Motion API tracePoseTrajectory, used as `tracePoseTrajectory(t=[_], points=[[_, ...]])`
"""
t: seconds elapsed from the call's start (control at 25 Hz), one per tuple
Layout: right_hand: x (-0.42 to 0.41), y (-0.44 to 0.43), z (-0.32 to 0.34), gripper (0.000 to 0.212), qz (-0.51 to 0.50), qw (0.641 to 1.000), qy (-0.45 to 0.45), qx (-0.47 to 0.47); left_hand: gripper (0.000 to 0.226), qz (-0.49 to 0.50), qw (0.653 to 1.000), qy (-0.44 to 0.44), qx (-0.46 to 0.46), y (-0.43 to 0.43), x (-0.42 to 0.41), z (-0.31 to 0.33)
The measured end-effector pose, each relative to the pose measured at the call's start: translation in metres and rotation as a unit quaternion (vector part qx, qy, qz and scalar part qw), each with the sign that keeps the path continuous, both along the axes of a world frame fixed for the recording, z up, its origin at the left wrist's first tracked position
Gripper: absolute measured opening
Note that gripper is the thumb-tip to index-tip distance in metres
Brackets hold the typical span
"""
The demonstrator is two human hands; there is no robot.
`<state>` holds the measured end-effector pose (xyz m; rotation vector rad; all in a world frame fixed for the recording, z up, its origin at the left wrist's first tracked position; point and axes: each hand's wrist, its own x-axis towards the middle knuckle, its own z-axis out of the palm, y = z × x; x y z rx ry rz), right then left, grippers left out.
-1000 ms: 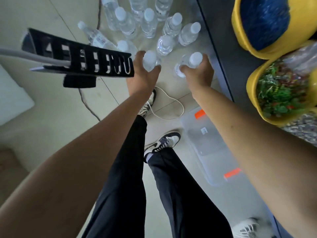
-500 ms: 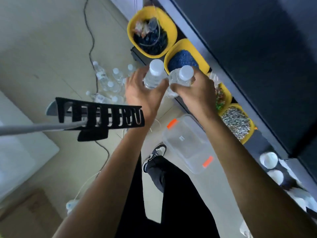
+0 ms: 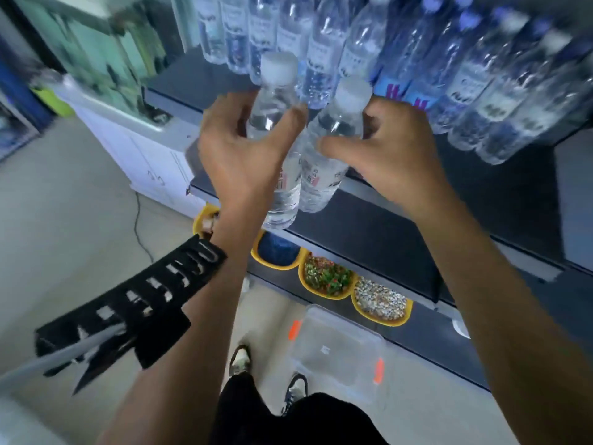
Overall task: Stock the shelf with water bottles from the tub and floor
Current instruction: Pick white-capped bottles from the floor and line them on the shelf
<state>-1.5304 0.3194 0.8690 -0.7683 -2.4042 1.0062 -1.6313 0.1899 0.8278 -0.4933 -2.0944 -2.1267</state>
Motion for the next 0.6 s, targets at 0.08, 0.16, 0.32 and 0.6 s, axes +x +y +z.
tracePoseTrajectory(t=[0.08, 0.16, 0.32, 0.6], points=[[0.008, 0.029, 0.022, 0.028, -0.025, 0.999, 0.020, -0.013, 0.028, -0.040, 0.999, 0.018, 0.008, 0.034, 0.001, 0.021], [0.009, 0.056, 0.028, 0.024, -0.053, 0.998, 0.029, -0.020, 0.034, -0.062, 0.997, 0.036, -0.010, 0.065, -0.002, 0.029], [0.007, 0.109, 0.020, 0.033, -0.118, 0.992, 0.021, -0.048, 0.044, -0.115, 0.990, 0.023, -0.075, 0.122, -0.008, 0.017], [-0.021, 0.157, -0.009, 0.045, -0.160, 0.984, 0.013, -0.075, 0.048, -0.179, 0.977, 0.034, -0.115, 0.180, -0.052, -0.008]])
